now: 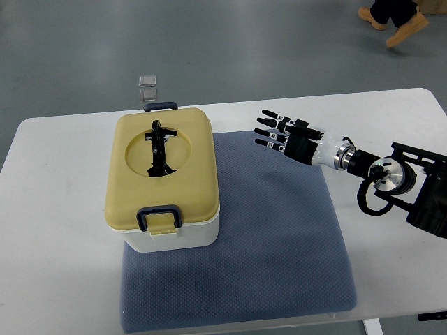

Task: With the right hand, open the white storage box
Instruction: 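Raise the right hand and move it toward the box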

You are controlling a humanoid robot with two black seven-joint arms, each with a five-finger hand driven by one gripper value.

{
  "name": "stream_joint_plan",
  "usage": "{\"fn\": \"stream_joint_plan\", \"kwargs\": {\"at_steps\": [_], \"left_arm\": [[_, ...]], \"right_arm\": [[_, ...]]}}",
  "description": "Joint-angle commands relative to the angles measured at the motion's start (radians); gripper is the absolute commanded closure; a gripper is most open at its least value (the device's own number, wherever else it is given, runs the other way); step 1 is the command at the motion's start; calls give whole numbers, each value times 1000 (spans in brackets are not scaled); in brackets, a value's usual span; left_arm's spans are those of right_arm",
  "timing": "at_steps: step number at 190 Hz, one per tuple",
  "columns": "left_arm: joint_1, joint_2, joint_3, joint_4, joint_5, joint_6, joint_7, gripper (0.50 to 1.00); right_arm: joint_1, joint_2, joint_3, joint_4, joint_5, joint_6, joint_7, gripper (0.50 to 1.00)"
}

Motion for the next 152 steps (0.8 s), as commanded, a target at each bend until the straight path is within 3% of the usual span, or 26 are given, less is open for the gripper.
{"fn": "stream_joint_plan", "kwargs": {"at_steps": [1,152], "left_arm": [[0,0,9,1,1,0,-2,500],[-9,0,8,9,4,0,-2,500]], "right_arm": [[1,1,0,-5,0,-3,0,560],[35,-15,-3,-87,-54,-1,3,560]]}}
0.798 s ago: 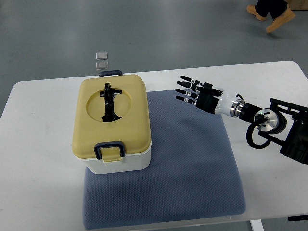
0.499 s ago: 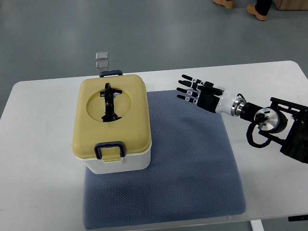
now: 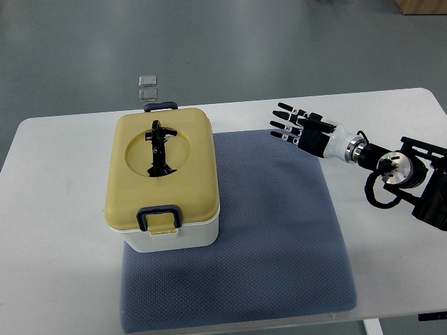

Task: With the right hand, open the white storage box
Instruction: 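Raise the right hand and move it toward the box, then swing the right hand over the yellow lid's black handle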

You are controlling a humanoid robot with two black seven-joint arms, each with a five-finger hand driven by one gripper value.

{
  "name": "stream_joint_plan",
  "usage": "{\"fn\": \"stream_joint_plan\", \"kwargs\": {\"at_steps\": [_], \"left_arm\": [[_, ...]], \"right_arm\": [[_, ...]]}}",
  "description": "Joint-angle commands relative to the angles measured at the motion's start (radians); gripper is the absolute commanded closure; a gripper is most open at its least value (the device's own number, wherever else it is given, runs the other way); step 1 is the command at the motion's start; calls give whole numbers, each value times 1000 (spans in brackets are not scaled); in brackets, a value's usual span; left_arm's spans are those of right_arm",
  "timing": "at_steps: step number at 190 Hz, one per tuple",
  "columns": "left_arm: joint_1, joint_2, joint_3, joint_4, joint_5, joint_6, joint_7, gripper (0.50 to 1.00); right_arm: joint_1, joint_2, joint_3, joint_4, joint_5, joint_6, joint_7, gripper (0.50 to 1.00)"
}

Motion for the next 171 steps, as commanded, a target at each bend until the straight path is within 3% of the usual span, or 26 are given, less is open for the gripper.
{"fn": "stream_joint_plan", "kwargs": {"at_steps": [1,76,97,121,156,171], "left_arm": [[0,0,1,4,-1,0,0,500],[0,0,1,2,-1,0,0,500],[0,0,1,2,0,0,0,500],[0,0,1,2,0,0,0,500],[0,0,1,2,-1,0,0,500],[0,0,1,2,-1,0,0,500]], "right_arm": [[13,-8,-2,-1,-45,9,-2,560],[58,-19,14,-1,-222,-3,51,564],[83,-19,14,1,-381,-9,60,564],[115,-47,15,11,-643,-57,126,564],[193,-82,15,37,-913,-63,212,562],[244,-88,14,56,-987,-61,302,562]]}}
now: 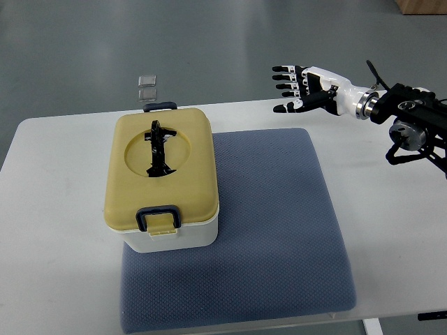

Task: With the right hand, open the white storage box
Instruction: 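Swing the right hand over the yellow lid's black handle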

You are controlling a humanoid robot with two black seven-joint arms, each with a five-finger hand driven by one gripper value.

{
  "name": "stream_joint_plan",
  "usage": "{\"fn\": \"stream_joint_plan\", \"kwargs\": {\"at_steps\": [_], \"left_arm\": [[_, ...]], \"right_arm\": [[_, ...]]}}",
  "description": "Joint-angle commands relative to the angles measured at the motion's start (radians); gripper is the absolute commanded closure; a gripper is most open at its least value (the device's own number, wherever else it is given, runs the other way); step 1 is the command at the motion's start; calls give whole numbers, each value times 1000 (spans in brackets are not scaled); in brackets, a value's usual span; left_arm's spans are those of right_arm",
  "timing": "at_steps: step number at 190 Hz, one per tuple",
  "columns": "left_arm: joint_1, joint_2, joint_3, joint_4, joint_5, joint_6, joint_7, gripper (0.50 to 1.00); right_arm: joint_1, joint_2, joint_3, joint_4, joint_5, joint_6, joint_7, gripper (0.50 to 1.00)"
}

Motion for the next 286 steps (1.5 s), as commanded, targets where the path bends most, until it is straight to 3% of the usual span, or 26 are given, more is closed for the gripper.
{"fn": "stream_joint_plan", "kwargs": {"at_steps": [1,12,30,97,178,205,235,286], "left_arm": [[0,0,0,0,0,0,0,500],[0,0,0,0,0,0,0,500],[0,0,0,0,0,0,0,500],[0,0,0,0,0,0,0,500],[0,0,0,0,0,0,0,500],[0,0,0,0,0,0,0,500],[0,0,0,0,0,0,0,500],[0,0,0,0,1,0,0,500]], "right_arm": [[56,-9,-1,20,-95,1,91,562],[90,-24,-1,34,-181,1,157,562],[116,-38,-1,71,-345,-1,205,562],[241,-26,-15,226,-1000,-21,229,564],[442,158,-138,244,-1104,-22,229,564],[447,190,-147,231,-1108,-30,228,564],[447,238,-153,205,-1120,-98,225,564],[452,292,-172,191,-1151,-94,187,566]]}}
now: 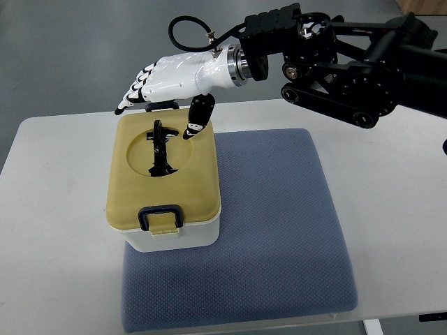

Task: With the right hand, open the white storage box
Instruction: 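Swing the right hand over the yellow lid's black handle, then lower the right hand and close its fingers around the black handle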

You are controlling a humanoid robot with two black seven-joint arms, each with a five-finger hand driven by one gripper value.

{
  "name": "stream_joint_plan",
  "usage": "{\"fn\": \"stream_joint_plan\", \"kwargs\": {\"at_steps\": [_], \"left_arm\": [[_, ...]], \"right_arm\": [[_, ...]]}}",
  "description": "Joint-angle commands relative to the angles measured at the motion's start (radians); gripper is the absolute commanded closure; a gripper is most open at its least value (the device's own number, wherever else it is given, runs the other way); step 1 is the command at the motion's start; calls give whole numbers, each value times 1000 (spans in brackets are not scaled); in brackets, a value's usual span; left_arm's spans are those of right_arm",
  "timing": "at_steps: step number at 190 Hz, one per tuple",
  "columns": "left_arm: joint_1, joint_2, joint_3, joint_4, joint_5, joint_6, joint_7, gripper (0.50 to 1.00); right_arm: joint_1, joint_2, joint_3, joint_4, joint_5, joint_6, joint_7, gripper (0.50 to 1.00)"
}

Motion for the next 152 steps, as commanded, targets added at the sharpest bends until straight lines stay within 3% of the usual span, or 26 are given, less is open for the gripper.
{"fn": "stream_joint_plan", "kwargs": {"at_steps": [1,30,119,140,152], "left_arm": [[0,0,0,0,0,0,0,500],[0,0,0,0,0,0,0,500],[0,0,0,0,0,0,0,500],[0,0,0,0,0,0,0,500],[0,0,0,0,1,0,0,500]], "right_arm": [[-1,21,-4,0,-3,1,-6,566],[-12,75,-4,-10,-3,3,-3,566],[-49,86,-10,-72,-19,-22,-3,572],[-52,86,-10,-71,-43,-24,-3,617],[-53,87,-10,-71,-48,-24,-8,673]]}}
